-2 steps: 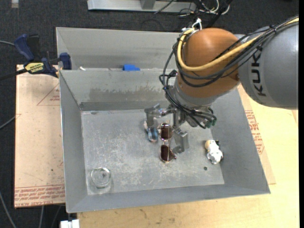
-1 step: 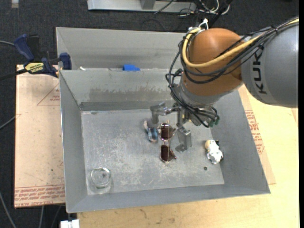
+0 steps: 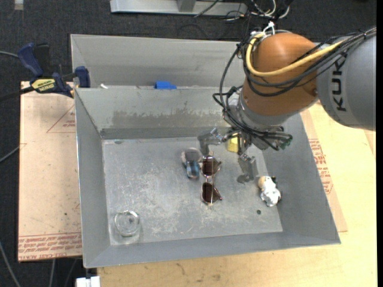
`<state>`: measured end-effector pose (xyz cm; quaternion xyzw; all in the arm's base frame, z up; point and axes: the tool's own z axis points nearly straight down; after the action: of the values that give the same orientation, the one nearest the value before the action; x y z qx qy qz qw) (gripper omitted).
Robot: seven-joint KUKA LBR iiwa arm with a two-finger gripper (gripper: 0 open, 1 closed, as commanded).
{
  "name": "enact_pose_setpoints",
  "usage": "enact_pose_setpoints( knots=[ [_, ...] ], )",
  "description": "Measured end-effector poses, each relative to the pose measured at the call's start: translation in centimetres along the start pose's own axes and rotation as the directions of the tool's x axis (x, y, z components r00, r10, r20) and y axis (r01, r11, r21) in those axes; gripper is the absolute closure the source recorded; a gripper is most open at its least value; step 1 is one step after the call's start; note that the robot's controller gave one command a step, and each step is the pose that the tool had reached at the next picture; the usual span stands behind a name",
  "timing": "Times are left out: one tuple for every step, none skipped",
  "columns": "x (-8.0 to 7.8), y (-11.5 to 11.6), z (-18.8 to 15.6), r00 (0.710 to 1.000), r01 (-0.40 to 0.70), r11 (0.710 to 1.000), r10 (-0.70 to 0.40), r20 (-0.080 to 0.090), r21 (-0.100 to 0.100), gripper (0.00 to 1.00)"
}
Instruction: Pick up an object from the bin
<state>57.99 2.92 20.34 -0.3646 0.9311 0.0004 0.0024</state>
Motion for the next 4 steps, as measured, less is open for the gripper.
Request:
enact_pose_setpoints(
  knots=[
    [-0.1,-1.5,1.6,1.000,-0.017,1.000,0.017,-0.003,0.001,0.00],
    [-4.0,-1.1,5.4,0.991,0.132,0.991,-0.132,0.001,0.002,0.00],
    [-4.4,-0.9,6.5,0.981,0.193,0.981,-0.193,0.001,-0.001,0.00],
    [-2.1,-0.5,8.5,0.994,0.105,0.994,-0.105,0.000,-0.001,0.00]
  ],
)
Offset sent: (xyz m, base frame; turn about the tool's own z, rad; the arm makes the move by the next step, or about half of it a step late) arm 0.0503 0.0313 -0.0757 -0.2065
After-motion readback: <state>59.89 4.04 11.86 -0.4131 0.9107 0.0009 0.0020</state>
